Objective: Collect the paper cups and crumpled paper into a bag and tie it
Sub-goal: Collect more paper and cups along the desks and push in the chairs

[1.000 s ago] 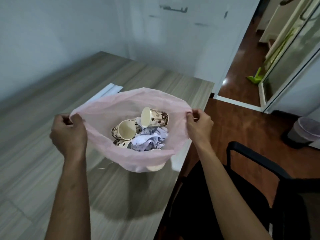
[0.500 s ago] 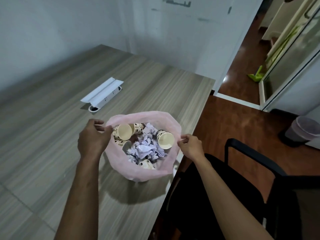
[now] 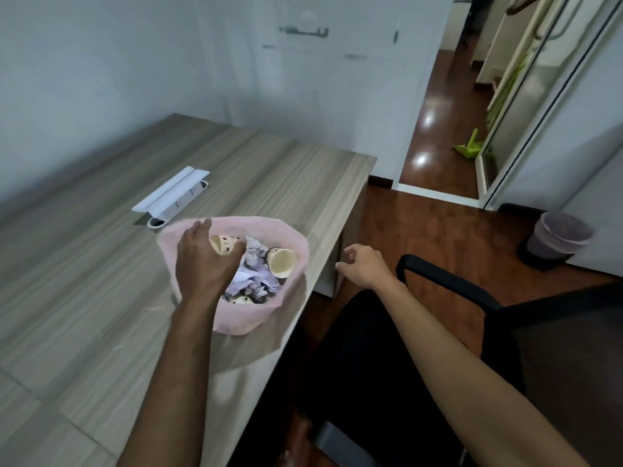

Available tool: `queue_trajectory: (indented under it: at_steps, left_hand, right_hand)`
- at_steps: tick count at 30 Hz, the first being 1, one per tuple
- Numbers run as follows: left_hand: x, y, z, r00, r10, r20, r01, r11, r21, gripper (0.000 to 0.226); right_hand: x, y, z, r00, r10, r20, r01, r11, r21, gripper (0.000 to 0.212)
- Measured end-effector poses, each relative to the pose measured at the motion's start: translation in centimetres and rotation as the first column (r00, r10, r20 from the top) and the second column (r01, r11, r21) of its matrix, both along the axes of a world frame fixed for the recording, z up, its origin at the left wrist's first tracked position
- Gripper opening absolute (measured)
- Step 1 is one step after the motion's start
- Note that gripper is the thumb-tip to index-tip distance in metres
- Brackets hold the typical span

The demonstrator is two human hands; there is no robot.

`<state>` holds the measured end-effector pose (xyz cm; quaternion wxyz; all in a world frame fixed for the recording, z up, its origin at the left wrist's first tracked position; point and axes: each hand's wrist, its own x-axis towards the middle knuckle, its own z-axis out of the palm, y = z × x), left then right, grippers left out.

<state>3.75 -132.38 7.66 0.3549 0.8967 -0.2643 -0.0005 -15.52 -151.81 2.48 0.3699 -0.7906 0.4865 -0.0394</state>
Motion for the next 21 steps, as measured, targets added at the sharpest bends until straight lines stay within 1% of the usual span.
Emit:
queue_trajectory:
  at_steps: [5,8,12,16,18,19,21]
  left_hand:
    - [-11.6,-3.5,-0.1,0.975,-0.199,-0.1,0.196,0.98,-0.037,0.072]
    - [-18.7,-5.8,-0.3,0.935,-0.331,-0.125,0.328,0.944,-0.047,0.077]
    - [-27.5,-8.1,0.2,0.868,-0.464,-0.178,0.465,0.885,-0.043,0.086]
    - [-35.6,-9.7,0.5,0.791,-0.564,-0.238,0.576,0.817,-0.019,0.09]
    - [-39.2,-10.2,0.2,0.728,-0.622,-0.287,0.649,0.761,-0.005,0.096]
    - [-41.1,-10.2,-0.1,0.669,-0.66,-0.342,0.699,0.715,-0.013,0.1]
    - [-44.8,-10.0,-0.8,0.514,-0.721,-0.465,0.8,0.598,-0.044,0.108]
  right_hand:
    - [-10.7,-3.0,2.6,0.997,0.007,-0.07,-0.014,0.996,-0.09,0.054]
    - [-18.1,-4.8,4.5,0.994,-0.066,-0.085,0.053,0.987,-0.155,0.051]
    - [-27.4,-6.5,6.1,0.984,-0.172,-0.037,0.159,0.96,-0.232,0.039]
    - [-35.5,-7.7,6.1,0.958,-0.286,0.001,0.263,0.877,-0.401,0.042]
    - [-39.2,-8.3,5.4,0.928,-0.371,0.046,0.352,0.825,-0.443,0.045]
    - [-40.9,-8.4,5.0,0.904,-0.423,0.062,0.405,0.802,-0.439,0.05]
    - [-43.8,-8.9,3.9,0.86,-0.503,0.081,0.494,0.783,-0.379,0.063]
